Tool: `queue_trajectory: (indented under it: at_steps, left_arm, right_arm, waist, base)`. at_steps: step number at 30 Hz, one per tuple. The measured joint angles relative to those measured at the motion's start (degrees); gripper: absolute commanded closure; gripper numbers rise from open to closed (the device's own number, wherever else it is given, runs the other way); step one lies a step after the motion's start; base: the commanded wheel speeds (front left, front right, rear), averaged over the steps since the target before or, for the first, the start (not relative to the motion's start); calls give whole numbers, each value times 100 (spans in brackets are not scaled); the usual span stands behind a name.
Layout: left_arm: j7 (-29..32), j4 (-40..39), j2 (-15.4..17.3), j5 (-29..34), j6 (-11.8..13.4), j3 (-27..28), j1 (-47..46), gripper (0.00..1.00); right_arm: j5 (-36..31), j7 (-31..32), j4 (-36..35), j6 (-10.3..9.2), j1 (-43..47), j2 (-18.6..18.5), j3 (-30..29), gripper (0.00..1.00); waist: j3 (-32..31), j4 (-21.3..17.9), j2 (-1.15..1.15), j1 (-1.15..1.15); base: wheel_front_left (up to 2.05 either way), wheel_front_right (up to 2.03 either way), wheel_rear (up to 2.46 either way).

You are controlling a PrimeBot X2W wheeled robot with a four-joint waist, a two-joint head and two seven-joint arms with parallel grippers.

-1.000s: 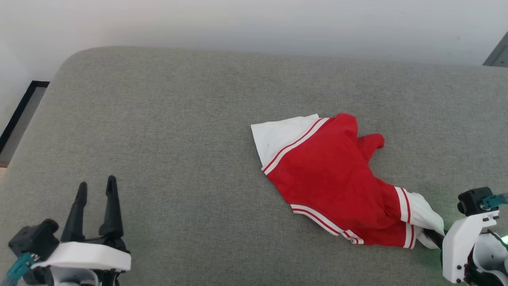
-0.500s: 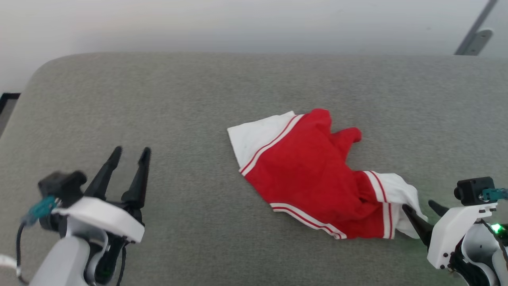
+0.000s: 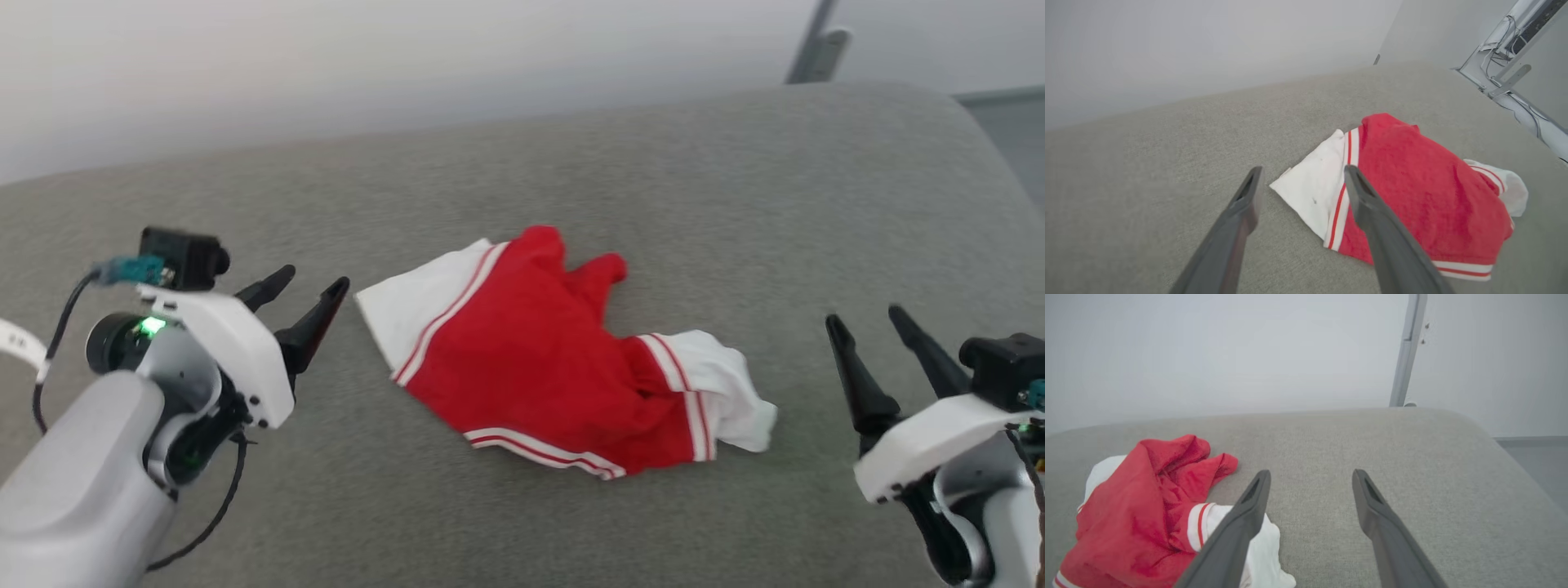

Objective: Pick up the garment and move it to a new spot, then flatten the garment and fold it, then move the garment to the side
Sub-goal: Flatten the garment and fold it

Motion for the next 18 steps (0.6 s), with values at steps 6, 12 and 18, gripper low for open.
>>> queue_trajectory:
  at_steps: [6,12,18]
  left_arm:
    - [748,466,51,-244,0,-690,-602,0]
    - [1500,1237,56,-266,0,-1251,-1079,0]
    - [2040,2157,-127,-43,3,-1633,-1430,0]
  right_arm:
    - [-438,-906,191,0,-209,305,21,0]
    - [-522,-1206,509,0,-386,522,222,0]
    - [-457,-1273,711,0,-527,594,397,0]
  waist:
    - [41,-521,0,0]
    - [177,-947,0,0]
    - [348,-1242,0,0]
  base:
    - [0,0,0]
    - [0,0,0]
    - [0,0,0]
